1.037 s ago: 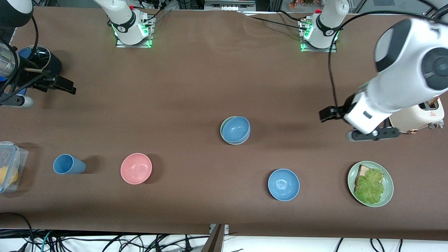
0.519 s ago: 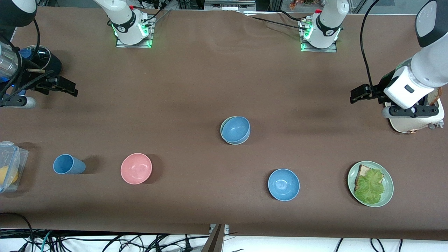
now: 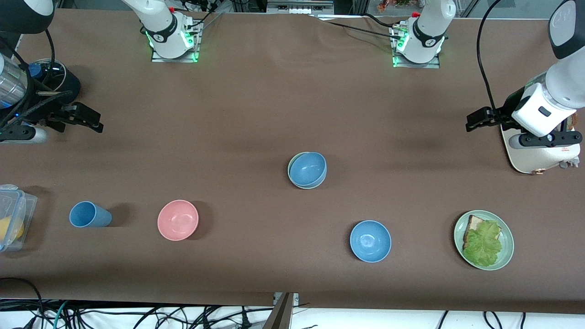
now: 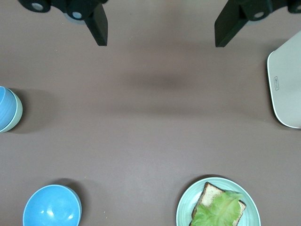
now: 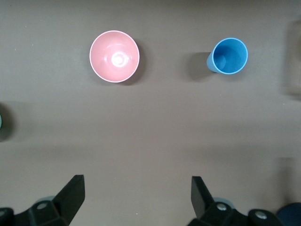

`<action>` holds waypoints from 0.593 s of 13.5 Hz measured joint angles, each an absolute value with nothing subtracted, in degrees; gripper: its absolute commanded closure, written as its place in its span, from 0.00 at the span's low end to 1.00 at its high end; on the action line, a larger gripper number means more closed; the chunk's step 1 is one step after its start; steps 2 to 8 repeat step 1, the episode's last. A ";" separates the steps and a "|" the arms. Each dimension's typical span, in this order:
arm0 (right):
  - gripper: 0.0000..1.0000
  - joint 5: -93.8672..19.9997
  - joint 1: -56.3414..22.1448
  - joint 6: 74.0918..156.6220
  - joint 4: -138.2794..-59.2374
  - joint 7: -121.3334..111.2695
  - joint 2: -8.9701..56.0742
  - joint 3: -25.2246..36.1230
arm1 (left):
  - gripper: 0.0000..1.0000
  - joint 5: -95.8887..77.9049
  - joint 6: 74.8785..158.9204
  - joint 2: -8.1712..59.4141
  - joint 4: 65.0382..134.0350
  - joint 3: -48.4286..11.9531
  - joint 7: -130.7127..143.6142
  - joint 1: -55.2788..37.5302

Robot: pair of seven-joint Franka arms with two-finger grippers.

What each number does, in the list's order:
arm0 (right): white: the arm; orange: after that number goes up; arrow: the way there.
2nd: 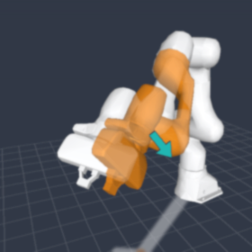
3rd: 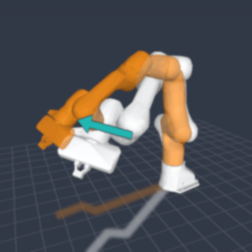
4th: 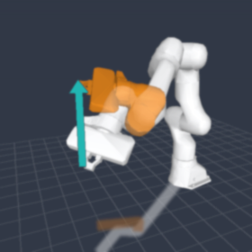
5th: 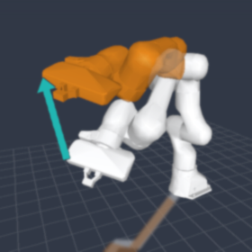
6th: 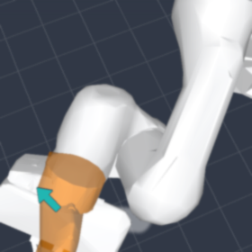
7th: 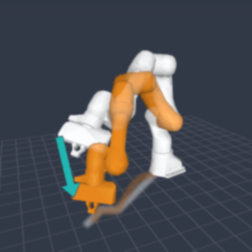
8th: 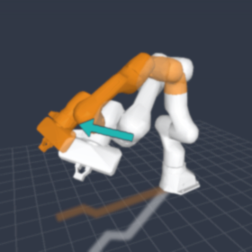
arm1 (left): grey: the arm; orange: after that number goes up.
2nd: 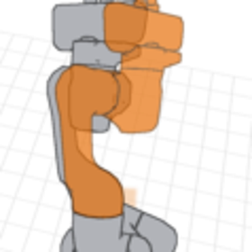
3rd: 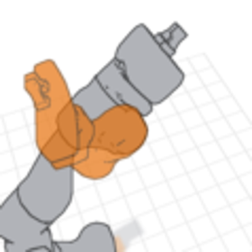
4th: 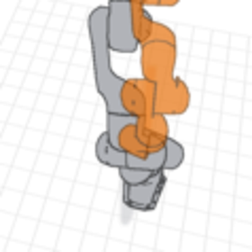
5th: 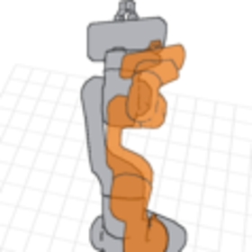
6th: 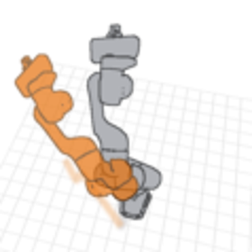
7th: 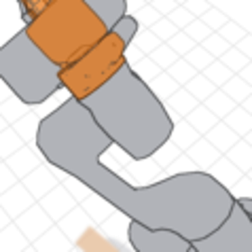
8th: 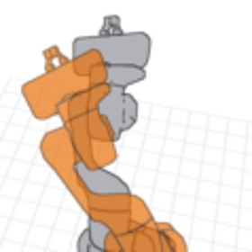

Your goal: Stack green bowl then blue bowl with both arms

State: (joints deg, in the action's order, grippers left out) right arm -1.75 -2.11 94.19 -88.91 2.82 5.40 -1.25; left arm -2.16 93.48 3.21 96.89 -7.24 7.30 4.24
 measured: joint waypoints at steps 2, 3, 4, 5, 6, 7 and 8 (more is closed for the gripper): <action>0.00 -1.75 -2.11 94.19 -88.91 1.60 5.40 -1.24 | 0.00 -2.15 93.48 3.21 96.88 -7.45 7.25 4.22; 0.00 -1.75 -2.11 94.19 -88.91 1.60 5.40 -1.24 | 0.00 -2.15 93.48 3.21 96.88 -7.45 7.25 4.22; 0.00 -1.75 -2.11 94.19 -88.91 1.60 5.40 -1.24 | 0.00 -2.15 93.48 3.21 96.88 -7.45 7.25 4.22; 0.00 -1.75 -2.11 94.19 -88.91 1.60 5.40 -1.24 | 0.00 -2.15 93.48 3.21 96.88 -7.45 7.25 4.22; 0.00 -1.75 -2.11 94.19 -88.91 1.60 5.40 -1.24 | 0.00 -2.15 93.48 3.21 96.88 -7.45 7.25 4.22; 0.00 -1.75 -2.11 94.19 -88.91 1.60 5.40 -1.24 | 0.00 -2.15 93.48 3.21 96.88 -7.45 7.25 4.22; 0.00 -1.75 -2.11 94.19 -88.91 1.60 5.40 -1.24 | 0.00 -2.15 93.48 3.21 96.88 -7.45 7.25 4.22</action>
